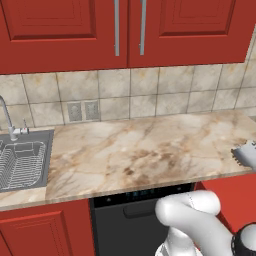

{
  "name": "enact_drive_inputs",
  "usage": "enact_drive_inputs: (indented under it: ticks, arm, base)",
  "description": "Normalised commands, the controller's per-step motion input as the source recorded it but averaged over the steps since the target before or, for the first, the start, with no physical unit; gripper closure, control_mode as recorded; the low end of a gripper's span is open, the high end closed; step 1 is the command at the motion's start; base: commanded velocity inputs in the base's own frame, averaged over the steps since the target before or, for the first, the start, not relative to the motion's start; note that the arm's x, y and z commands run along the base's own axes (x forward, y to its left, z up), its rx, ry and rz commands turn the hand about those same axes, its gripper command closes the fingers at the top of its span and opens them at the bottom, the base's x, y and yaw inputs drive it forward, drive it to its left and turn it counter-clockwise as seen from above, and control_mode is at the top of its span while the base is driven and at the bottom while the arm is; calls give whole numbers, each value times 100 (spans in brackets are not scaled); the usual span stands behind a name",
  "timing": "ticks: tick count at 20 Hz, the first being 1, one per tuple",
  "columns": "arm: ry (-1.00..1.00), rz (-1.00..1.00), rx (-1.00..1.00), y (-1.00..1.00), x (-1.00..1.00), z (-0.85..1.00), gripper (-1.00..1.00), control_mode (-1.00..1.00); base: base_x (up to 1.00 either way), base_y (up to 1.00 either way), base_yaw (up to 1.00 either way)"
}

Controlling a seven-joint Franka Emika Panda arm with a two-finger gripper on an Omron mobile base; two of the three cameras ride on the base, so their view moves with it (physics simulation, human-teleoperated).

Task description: Take the tongs from the drawer on the right and place them on the dining counter next to the tray containing the hot dog.

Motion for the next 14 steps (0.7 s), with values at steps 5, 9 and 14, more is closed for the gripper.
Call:
enact_drive_inputs:
  ticks: [5,9,14]
  arm:
    - [-12,0,-14,100,21,65,100,-100]
    - [-9,0,-17,100,19,54,100,-100]
    - [-9,-3,-5,97,11,26,100,-100]
  base:
    - [0,0,0]
    - [0,0,0]
    - [0,0,0]
